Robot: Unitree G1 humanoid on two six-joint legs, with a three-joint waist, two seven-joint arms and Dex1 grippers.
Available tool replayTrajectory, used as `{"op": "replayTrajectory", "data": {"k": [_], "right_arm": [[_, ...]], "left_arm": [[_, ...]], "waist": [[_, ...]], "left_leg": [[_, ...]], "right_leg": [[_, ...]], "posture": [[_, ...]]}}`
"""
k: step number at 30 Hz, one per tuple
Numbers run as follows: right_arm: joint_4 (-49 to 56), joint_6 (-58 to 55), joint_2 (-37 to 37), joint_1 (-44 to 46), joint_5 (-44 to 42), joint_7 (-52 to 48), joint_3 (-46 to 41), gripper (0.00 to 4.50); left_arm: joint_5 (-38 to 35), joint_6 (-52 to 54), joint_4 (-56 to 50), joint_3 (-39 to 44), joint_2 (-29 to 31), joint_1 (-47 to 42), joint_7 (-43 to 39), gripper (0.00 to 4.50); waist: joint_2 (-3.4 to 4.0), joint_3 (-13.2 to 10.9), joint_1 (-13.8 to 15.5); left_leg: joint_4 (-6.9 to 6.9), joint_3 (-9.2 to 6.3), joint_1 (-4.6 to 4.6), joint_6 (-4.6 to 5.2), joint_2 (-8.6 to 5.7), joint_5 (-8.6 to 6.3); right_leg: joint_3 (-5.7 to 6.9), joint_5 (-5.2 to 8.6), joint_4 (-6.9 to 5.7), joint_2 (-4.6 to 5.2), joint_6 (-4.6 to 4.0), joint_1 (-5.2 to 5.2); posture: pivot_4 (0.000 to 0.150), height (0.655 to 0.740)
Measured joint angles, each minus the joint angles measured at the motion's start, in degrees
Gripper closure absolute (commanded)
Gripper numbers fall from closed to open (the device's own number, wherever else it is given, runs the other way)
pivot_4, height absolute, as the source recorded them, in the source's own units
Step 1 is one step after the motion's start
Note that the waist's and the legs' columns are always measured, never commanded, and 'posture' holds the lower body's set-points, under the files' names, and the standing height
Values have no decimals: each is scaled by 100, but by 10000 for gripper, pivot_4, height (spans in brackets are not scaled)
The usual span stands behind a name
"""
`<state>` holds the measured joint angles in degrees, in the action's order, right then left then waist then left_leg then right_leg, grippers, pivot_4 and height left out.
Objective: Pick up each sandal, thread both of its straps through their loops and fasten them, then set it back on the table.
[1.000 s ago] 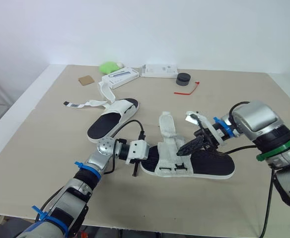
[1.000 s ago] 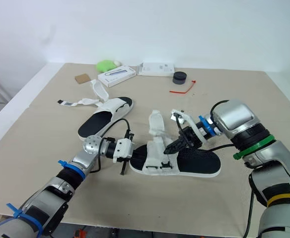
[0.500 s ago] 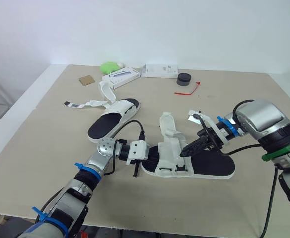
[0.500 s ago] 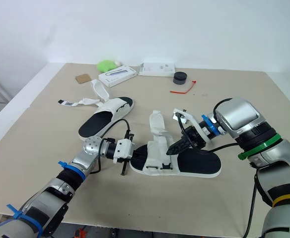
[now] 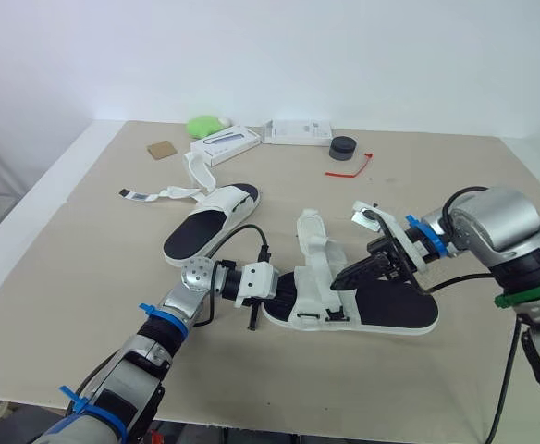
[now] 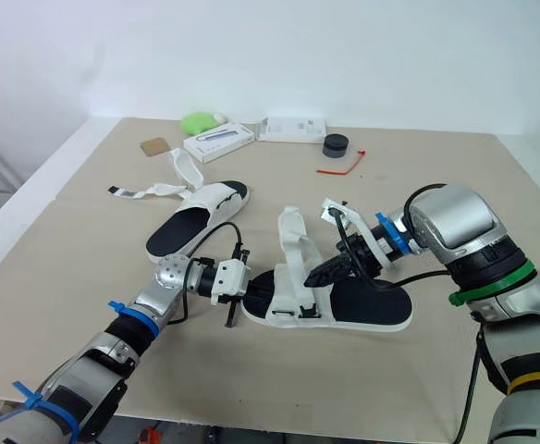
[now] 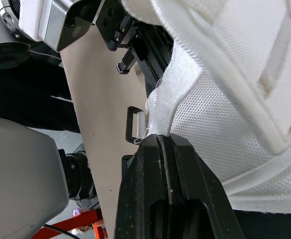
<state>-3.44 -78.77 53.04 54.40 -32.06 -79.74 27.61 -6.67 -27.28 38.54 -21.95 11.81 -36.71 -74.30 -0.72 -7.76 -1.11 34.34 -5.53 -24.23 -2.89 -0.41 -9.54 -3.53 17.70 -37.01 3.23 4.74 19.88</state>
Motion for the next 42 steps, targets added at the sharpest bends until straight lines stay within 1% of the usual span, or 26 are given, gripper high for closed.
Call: {"op": "replayTrajectory", "data": {"k": [11, 17, 22, 26, 29, 35, 42], "right_arm": [[9, 131, 182, -217, -85, 54, -188, 44406], [182, 56, 227, -492, -253, 253, -569, 44406], [492, -117, 410, -961, -466, 502, -1002, 44406], [627, -142, 364, -1023, -614, 613, -1268, 44406], [657, -134, 200, -1060, -708, 751, -1435, 44406], [661, -67, 63, -1064, -771, 865, -1448, 44406], [837, 101, 210, -1139, -891, 737, -1448, 44406]], "left_arm": [[0, 27, -86, 0, 19, 39, 0, 45000], [0, 30, -88, 0, 19, 40, 1, 45000], [0, 31, -91, -2, 21, 36, -5, 45000], [1, 35, -87, -3, 21, 22, -27, 45000], [1, 89, -85, -3, 21, 7, -39, 45000], [0, 102, -86, -3, 21, 5, -44, 45000], [0, 105, -89, -3, 23, 7, -44, 45000]], "waist": [[1, -1, -2], [0, -2, -2], [1, -1, -2], [-1, -3, -1], [-1, -2, -2], [-1, -2, -2], [-1, -2, -2]], "left_leg": [[-1, 1, 0, -2, 0, -2], [-1, 0, -1, -2, 0, -2], [-1, -1, -1, -2, -1, -2], [-1, -1, -1, -2, -1, -2], [-1, -2, -1, -1, 0, -2], [0, -2, -1, -1, 0, -1], [0, -2, -1, -1, 1, -2]], "right_leg": [[0, 1, 0, 0, -3, 0], [0, 1, 0, 0, -4, -1], [1, 2, 0, -1, -4, -2], [1, 6, 0, -1, 1, -2], [2, 5, 0, -2, 0, -2], [2, 2, -2, -2, -4, -2], [3, 2, -2, -3, -4, -2]], "posture": [[1500, 7400], [1500, 7400], [1500, 7400], [1500, 7400], [1500, 7400], [1500, 7400], [1500, 7400]]}}
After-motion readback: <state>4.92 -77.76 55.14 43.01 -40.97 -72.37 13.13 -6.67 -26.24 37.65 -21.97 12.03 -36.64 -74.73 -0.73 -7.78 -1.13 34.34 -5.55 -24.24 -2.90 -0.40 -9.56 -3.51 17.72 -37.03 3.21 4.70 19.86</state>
